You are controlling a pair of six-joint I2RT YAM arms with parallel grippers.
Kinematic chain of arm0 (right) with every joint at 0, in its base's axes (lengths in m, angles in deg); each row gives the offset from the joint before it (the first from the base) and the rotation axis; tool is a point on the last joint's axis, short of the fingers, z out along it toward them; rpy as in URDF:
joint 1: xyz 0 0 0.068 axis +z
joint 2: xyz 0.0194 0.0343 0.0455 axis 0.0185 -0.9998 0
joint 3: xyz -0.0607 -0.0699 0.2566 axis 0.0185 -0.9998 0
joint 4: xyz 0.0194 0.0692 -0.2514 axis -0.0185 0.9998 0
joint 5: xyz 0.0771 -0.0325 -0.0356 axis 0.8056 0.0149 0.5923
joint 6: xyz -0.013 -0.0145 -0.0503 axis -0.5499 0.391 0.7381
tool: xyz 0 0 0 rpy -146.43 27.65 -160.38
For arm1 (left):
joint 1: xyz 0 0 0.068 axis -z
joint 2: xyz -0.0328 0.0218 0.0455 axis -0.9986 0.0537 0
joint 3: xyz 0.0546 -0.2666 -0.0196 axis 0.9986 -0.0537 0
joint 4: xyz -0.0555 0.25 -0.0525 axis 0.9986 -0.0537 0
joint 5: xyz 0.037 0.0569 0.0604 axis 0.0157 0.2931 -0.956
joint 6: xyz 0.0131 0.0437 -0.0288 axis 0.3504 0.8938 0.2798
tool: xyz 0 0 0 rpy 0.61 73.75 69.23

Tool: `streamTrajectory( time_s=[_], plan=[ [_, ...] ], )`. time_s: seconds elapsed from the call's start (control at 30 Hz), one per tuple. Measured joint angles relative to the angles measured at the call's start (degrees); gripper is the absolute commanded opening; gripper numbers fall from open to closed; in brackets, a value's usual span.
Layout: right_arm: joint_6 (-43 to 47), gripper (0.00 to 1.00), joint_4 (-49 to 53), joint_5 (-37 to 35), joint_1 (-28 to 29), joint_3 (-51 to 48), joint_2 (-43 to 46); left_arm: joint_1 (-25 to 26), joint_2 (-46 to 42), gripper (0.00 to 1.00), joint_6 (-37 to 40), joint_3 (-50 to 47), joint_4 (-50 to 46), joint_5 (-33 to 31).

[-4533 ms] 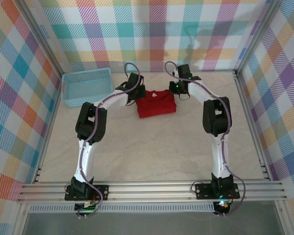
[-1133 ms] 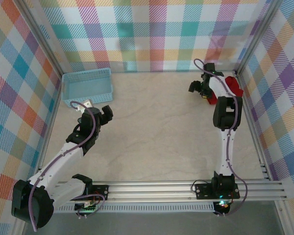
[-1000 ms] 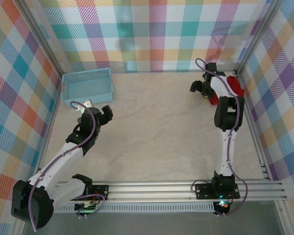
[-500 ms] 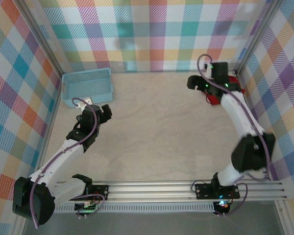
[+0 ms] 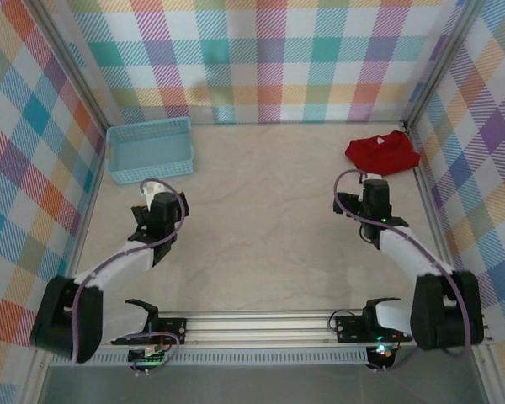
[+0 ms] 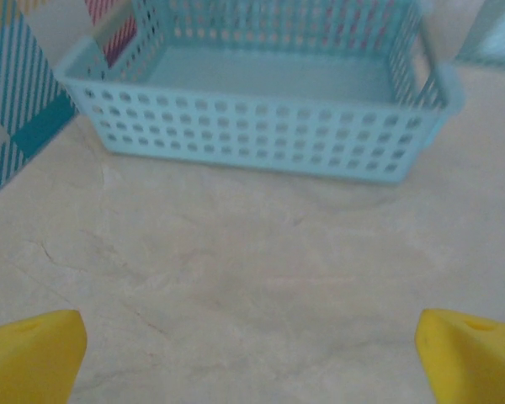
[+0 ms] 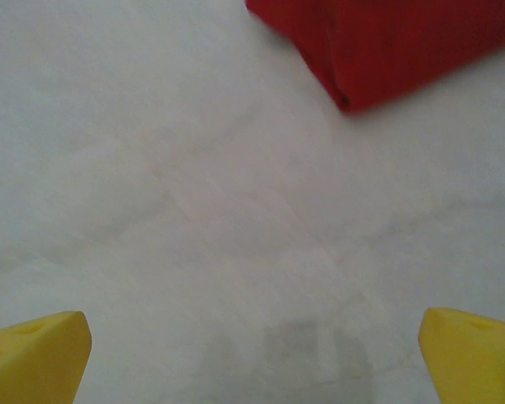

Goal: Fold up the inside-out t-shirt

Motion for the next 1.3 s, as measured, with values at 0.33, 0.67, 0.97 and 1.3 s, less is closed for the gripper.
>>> streamTrajectory(
  time_s=[0.33,0.67,0.97,1.3],
  plan=[
    [7.48,1.0,-21.92,0.28,-0.07,-7.26,-8.52,-6.16,13.51,1.0,8.85,-2.32,17.05,8.76],
    [11.34,1.0,-37.31,8.22,-1.36,-10.78,-10.4,-10.69,19.87,1.0,11.28,-6.05,31.06,20.48],
    [9.81,1.0,-41.88,11.8,-5.53,-10.8,-15.96,-10.93,19.87,1.0,11.85,-6.03,32.74,24.76],
    [9.51,1.0,-43.23,12.44,-5.75,-10.8,-15.93,-10.95,19.87,1.0,11.85,-6.03,32.76,24.94]
  ],
)
